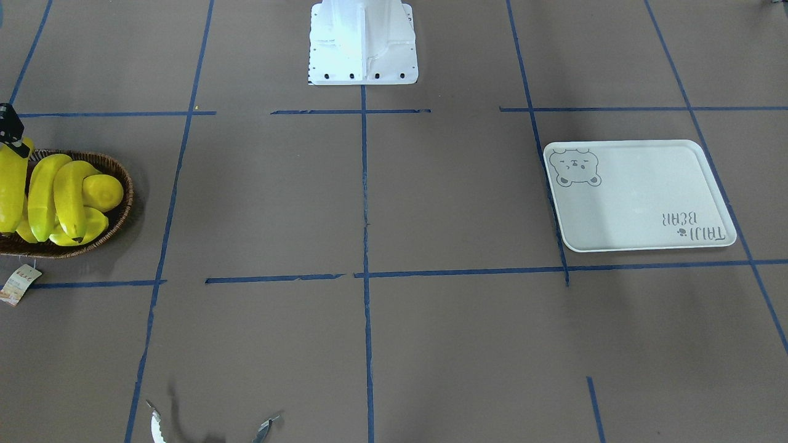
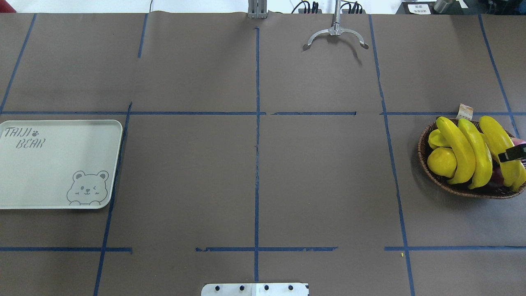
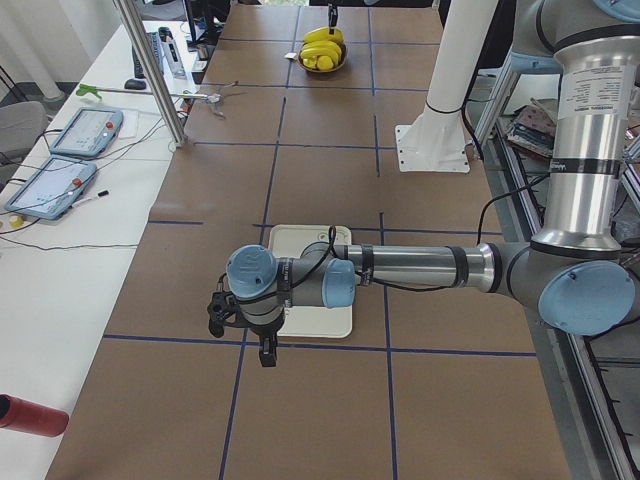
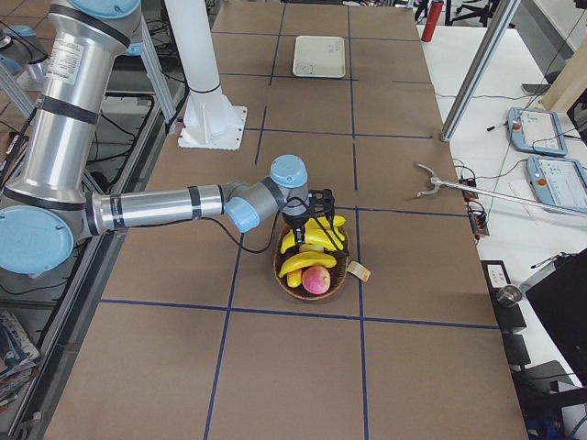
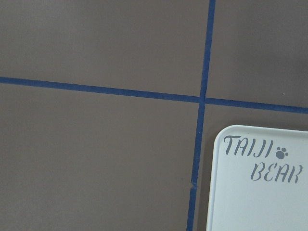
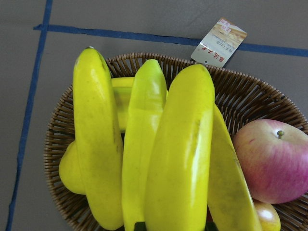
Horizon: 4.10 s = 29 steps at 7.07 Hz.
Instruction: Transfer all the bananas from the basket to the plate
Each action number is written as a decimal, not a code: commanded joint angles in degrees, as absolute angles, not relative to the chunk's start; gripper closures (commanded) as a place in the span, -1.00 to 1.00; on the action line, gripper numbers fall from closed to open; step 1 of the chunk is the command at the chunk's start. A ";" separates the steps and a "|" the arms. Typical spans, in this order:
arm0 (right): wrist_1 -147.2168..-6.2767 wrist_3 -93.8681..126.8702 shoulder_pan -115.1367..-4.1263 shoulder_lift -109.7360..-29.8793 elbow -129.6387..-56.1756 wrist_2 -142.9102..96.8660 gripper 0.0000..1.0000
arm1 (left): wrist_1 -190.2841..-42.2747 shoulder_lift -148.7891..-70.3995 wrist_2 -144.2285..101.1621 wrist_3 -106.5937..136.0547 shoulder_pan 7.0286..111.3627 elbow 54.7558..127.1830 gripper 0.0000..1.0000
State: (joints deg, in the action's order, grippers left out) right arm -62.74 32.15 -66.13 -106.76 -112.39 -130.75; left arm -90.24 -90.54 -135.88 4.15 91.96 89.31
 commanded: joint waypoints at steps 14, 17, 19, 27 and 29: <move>-63.63 76.36 -31.43 -64.97 -117.86 -107.28 0.99 | -131.43 -105.55 -140.80 76.29 67.54 96.93 -0.99; -55.32 78.13 -24.71 -62.67 -117.25 -100.47 0.99 | -138.41 -112.22 -140.10 97.78 61.47 97.12 -0.98; -54.84 78.13 -23.64 -62.49 -117.16 -98.62 0.99 | -142.10 -116.96 -136.79 110.15 56.81 97.55 -0.98; -54.76 78.05 -23.03 -62.40 -117.07 -98.61 0.98 | -157.15 -118.12 -117.79 121.02 36.31 100.36 -0.98; -54.76 78.05 -22.50 -62.40 -117.16 -98.61 0.98 | -156.89 -118.56 -114.80 120.94 34.37 100.20 -0.97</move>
State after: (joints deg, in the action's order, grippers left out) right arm -54.76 78.05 -22.77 -62.40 -117.10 -98.61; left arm -157.06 -118.31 -116.57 120.98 35.61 100.22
